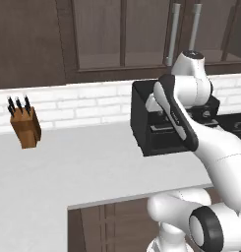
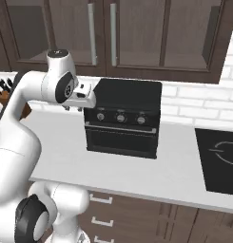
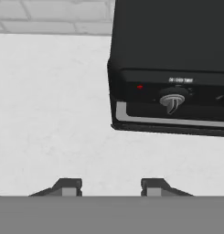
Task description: Take a straw from the drawer in front and place it inside the glass cup on the dining counter.
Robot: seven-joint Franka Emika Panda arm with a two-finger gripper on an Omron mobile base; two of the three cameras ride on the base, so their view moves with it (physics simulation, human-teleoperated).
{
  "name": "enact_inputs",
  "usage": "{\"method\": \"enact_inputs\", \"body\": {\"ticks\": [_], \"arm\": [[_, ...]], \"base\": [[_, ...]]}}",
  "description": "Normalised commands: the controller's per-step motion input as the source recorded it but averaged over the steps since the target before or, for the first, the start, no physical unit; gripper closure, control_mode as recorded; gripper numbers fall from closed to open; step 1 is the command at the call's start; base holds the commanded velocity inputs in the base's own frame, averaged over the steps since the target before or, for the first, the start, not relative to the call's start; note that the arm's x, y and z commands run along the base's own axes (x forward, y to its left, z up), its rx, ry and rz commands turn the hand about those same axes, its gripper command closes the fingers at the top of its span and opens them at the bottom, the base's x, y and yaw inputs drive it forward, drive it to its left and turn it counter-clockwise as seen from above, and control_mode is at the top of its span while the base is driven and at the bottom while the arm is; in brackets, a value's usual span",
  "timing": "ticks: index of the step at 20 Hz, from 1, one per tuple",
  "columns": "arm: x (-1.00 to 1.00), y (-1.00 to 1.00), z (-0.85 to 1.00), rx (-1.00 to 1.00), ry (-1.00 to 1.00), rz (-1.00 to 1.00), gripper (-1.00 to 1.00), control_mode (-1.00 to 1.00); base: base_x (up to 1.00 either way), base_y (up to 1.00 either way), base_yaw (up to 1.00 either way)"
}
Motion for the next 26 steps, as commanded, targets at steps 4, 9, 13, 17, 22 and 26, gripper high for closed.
{"method": "enact_inputs", "body": {"ticks": [4, 9, 13, 17, 22, 26], "arm": [[-0.34, 0.09, 0.00, -0.02, -0.06, 0.00, -1.00, -1.00], [0.00, 0.00, 0.00, 0.00, 0.00, 0.00, -1.00, 1.00], [0.00, 0.00, 0.00, 0.00, 0.00, 0.00, -1.00, 1.00], [0.00, 0.00, 0.00, 0.00, 0.00, 0.00, -1.00, 1.00], [0.00, 0.00, 0.00, 0.00, 0.00, 0.00, -1.00, 1.00], [0.00, 0.00, 0.00, 0.00, 0.00, 0.00, -1.00, 1.00]], "base": [[0.00, 0.00, 0.00], [-0.92, -0.03, 0.00], [-0.76, -0.42, 0.05], [-0.05, -0.75, 0.42], [0.01, -0.74, 0.67], [0.00, -0.69, 0.70]]}}
